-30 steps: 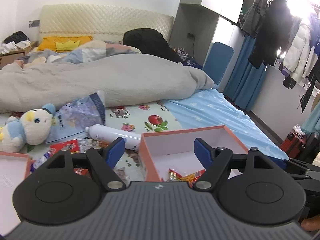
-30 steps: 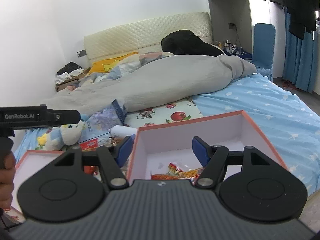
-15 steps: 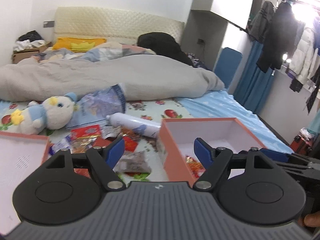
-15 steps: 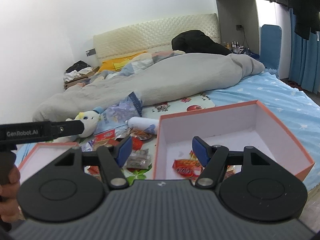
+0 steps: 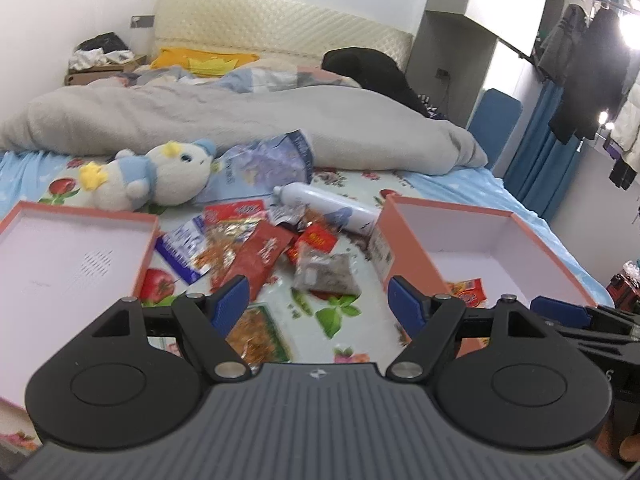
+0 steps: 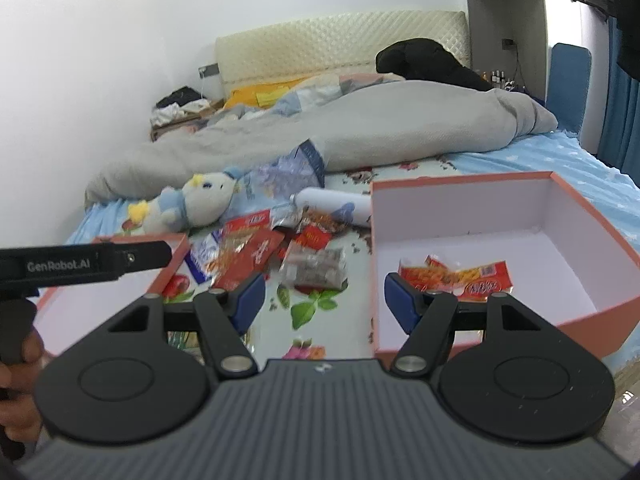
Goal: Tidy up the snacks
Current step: 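Withdraw the right gripper from the box back toward the snacks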
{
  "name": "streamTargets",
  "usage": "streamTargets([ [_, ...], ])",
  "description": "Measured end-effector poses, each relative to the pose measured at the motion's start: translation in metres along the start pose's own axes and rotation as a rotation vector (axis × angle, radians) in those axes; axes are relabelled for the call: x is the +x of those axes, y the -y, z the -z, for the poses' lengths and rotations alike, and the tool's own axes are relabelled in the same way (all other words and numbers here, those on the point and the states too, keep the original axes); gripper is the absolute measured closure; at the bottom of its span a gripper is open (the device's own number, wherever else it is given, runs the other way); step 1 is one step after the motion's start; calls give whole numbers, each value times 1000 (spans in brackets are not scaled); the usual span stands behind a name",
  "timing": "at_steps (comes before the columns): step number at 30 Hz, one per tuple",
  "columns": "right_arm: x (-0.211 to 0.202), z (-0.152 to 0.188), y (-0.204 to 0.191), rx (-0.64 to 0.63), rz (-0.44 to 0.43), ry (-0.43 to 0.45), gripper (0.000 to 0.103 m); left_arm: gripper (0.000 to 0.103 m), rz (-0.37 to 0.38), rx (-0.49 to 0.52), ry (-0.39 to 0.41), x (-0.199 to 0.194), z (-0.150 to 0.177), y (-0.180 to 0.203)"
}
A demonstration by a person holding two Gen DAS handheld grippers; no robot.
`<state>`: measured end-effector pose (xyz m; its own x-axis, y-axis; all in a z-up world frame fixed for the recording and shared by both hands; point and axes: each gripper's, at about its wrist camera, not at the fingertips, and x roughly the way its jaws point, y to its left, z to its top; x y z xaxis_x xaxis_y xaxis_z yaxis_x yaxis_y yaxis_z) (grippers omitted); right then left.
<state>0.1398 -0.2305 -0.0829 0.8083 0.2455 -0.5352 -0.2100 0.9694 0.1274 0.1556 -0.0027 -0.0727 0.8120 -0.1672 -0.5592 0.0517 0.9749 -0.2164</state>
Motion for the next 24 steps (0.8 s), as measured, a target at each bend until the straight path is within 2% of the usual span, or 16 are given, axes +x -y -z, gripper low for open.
streamTargets([
  [4, 2, 15, -9, -14, -5, -45, 35, 23, -12, -1, -14, -5, 11, -10],
  [7, 1, 24, -13, -2, -55, -74, 35, 23, -22, -4, -26, -8, 19, -16],
  [18, -1, 44, -32, 34, -7, -86, 35, 23, -27, -18, -65, -14, 43, -30],
  [24, 10, 51, -30, 52, 6, -111, 35, 23, -34, 3, -95, -1, 51, -36],
])
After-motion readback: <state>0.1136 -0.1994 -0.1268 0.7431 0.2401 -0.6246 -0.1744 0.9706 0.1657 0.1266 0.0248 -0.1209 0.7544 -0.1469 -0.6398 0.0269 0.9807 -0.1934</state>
